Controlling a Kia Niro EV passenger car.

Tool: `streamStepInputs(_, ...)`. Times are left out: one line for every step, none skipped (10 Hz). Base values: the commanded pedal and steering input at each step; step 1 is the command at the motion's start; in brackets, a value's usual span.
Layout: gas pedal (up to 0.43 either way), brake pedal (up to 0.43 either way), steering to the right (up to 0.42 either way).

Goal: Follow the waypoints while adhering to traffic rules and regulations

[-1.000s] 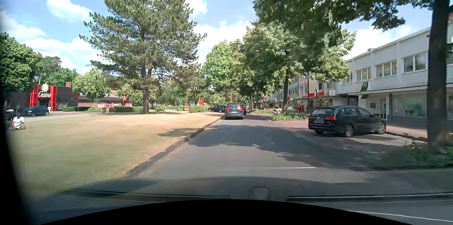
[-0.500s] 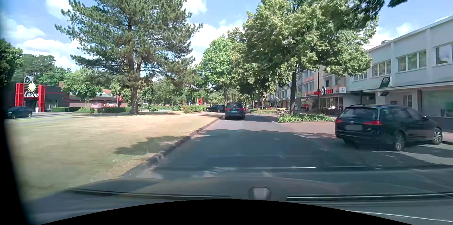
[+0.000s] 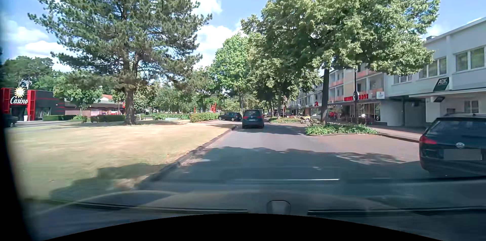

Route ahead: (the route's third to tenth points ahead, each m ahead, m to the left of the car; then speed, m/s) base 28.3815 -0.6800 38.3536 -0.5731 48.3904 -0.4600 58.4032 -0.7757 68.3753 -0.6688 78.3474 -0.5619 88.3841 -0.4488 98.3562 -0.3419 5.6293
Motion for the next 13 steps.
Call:
streamStepInputs(0.028, 0.006, 0.010)
streamStepInputs(0.067, 0.006, 0.010)
streamStepInputs(0.110, 0.006, 0.010)
streamStepInputs(0.110, 0.006, 0.010)
streamStepInputs(0.110, 0.006, 0.010)
streamStepInputs(0.110, 0.006, 0.010)
streamStepInputs(0.110, 0.006, 0.010)
streamStepInputs(0.110, 0.006, 0.010)
streamStepInputs(0.110, 0.006, 0.008)
streamStepInputs(0.110, 0.006, 0.007)
streamStepInputs(0.110, 0.006, 0.006)
streamStepInputs(0.118, 0.006, 0.004)
streamStepInputs(0.118, 0.006, 0.002)
